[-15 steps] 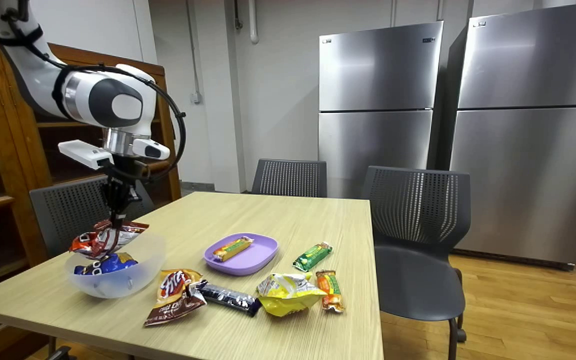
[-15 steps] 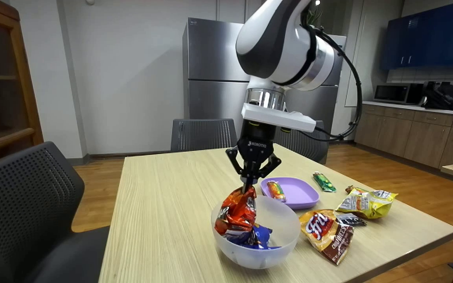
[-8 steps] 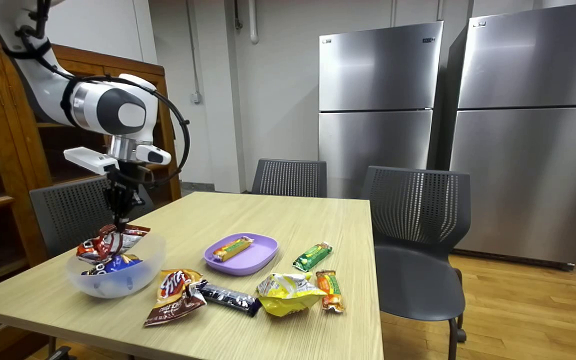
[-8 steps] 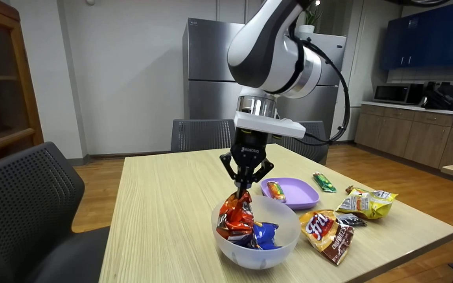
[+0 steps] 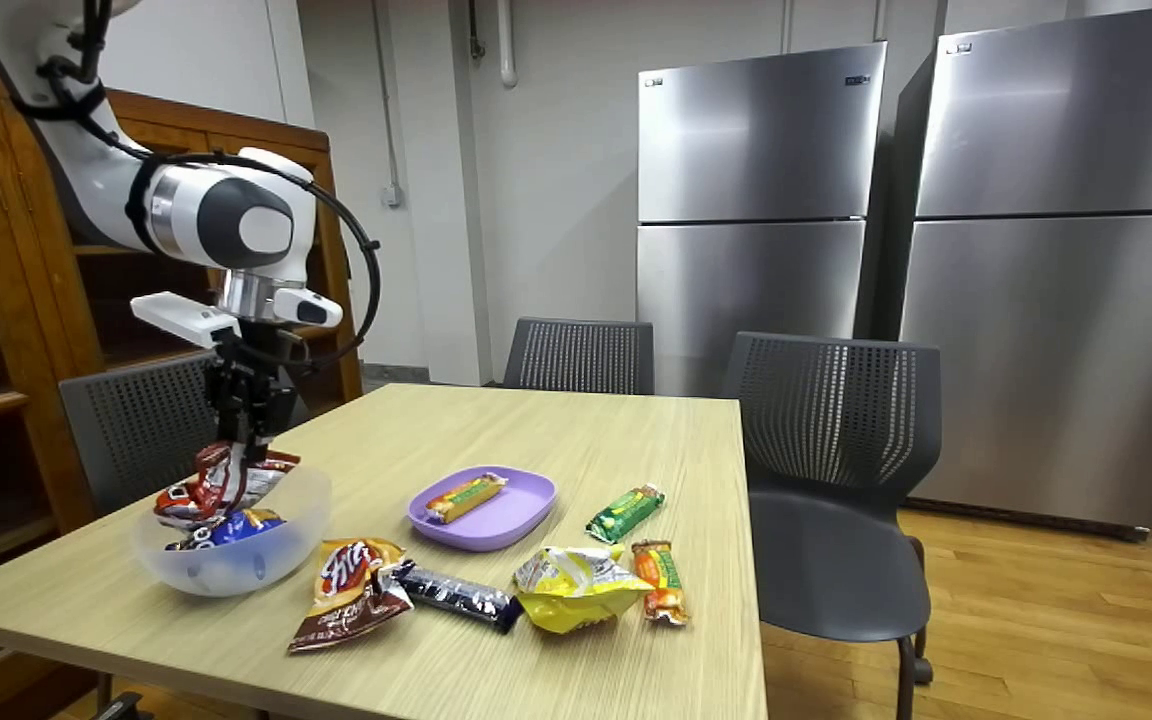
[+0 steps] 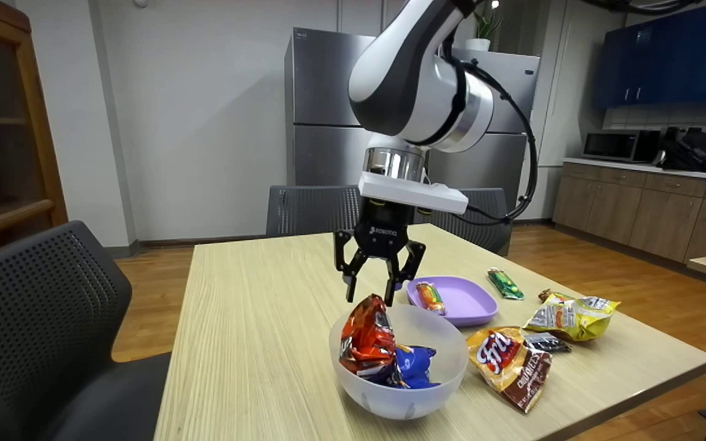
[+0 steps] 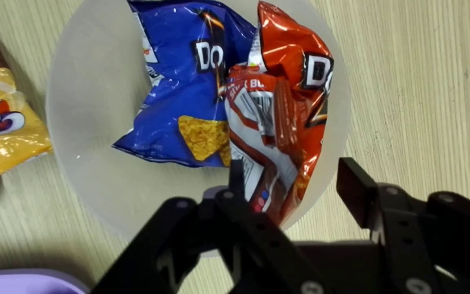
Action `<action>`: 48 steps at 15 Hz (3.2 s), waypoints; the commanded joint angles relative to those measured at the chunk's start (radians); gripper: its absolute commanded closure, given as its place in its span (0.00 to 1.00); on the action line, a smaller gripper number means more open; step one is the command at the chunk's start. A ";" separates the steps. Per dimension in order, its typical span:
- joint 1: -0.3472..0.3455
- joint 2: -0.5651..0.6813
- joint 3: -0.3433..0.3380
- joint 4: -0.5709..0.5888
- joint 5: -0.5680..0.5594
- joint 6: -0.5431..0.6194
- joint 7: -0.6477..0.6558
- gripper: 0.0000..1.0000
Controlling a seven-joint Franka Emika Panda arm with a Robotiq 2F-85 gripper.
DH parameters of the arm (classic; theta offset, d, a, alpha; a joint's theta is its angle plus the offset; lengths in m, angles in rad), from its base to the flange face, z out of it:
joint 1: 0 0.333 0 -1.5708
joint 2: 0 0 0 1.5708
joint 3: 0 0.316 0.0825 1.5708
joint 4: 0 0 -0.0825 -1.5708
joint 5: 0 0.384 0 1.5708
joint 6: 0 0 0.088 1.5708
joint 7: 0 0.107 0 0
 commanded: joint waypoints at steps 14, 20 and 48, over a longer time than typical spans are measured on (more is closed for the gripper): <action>-0.035 -0.112 -0.055 -0.015 -0.001 -0.002 0.065 0.00; -0.059 -0.084 -0.075 0.003 -0.004 0.000 0.047 0.00; -0.176 -0.105 -0.197 0.006 -0.052 0.066 0.027 0.00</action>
